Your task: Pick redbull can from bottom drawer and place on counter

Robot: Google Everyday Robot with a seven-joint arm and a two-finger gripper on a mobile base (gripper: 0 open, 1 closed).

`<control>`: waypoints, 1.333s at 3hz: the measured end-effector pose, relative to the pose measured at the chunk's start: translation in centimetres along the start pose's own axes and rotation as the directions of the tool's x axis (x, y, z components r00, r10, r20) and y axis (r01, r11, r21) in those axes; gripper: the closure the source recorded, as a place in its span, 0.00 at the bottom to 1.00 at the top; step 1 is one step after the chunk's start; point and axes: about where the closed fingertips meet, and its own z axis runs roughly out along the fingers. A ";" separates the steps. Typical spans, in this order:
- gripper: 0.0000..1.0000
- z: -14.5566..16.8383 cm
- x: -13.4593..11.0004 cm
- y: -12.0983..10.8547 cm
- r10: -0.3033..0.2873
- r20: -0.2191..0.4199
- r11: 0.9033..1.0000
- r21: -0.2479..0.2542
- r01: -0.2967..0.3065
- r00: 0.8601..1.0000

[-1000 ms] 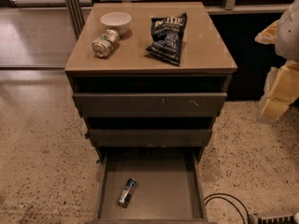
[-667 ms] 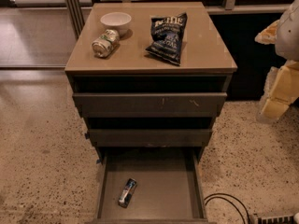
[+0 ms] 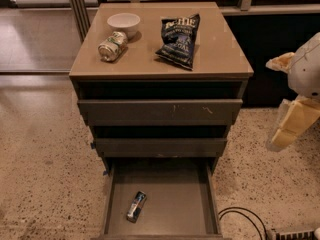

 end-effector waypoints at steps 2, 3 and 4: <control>0.00 15.8 -0.1 1.7 -0.014 0.174 0.997 -0.078 0.028 0.985; 0.00 23.7 -1.6 3.6 -0.092 0.244 0.983 -0.134 0.128 0.965; 0.00 31.3 -2.6 6.1 -0.213 0.305 0.944 -0.181 0.276 0.928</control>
Offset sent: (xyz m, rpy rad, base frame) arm 0.0601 0.0754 -0.2419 0.2697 0.0334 0.1428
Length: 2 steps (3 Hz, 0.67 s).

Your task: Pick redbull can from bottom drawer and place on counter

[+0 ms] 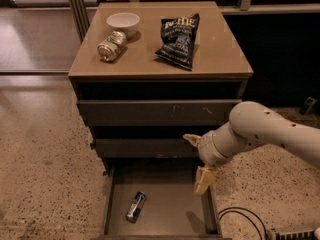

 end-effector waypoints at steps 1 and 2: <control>0.00 6.2 1.2 1.0 -0.169 -0.037 0.981 -0.105 0.165 0.985; 0.00 6.2 1.2 1.0 -0.169 -0.037 0.981 -0.105 0.165 0.985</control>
Offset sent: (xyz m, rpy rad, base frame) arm -0.0030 0.0185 -0.0510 -0.0558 -0.0008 0.1530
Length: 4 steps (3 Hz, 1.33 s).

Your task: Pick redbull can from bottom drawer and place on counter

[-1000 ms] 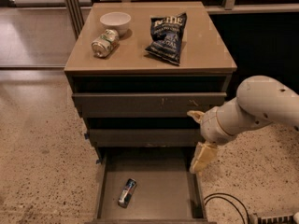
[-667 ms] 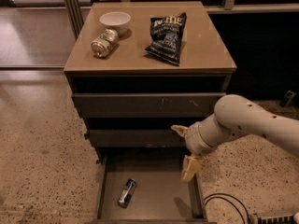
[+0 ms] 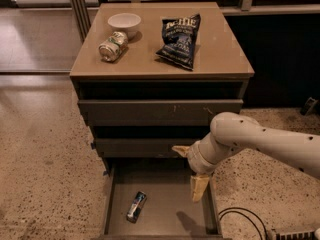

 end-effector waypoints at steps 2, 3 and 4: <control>0.00 1.8 0.0 -0.3 -0.091 -0.147 0.995 -0.049 0.084 0.985; 0.00 4.6 2.4 -1.5 -0.151 -0.228 0.984 -0.128 0.124 0.962; 0.00 7.4 5.8 -3.0 -0.214 -0.281 0.967 -0.195 0.163 0.936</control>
Offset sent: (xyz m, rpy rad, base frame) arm 0.0203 0.0119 -0.0405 -0.2949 -0.0566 0.1649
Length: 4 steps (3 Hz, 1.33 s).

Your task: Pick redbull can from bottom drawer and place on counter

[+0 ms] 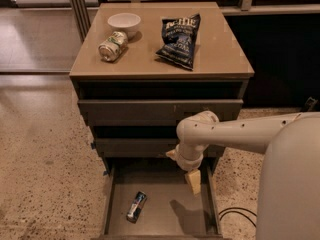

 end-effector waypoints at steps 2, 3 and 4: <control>0.00 6.2 2.3 -2.2 -0.224 0.022 0.975 0.002 0.224 0.974; 0.00 6.5 2.3 -2.1 -0.283 0.025 0.959 0.000 0.283 0.959; 0.00 6.5 2.1 -1.8 -0.289 0.009 0.957 -0.006 0.289 0.957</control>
Offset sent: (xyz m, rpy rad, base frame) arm 0.0381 0.0107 -0.0930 0.0919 -0.0590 0.4504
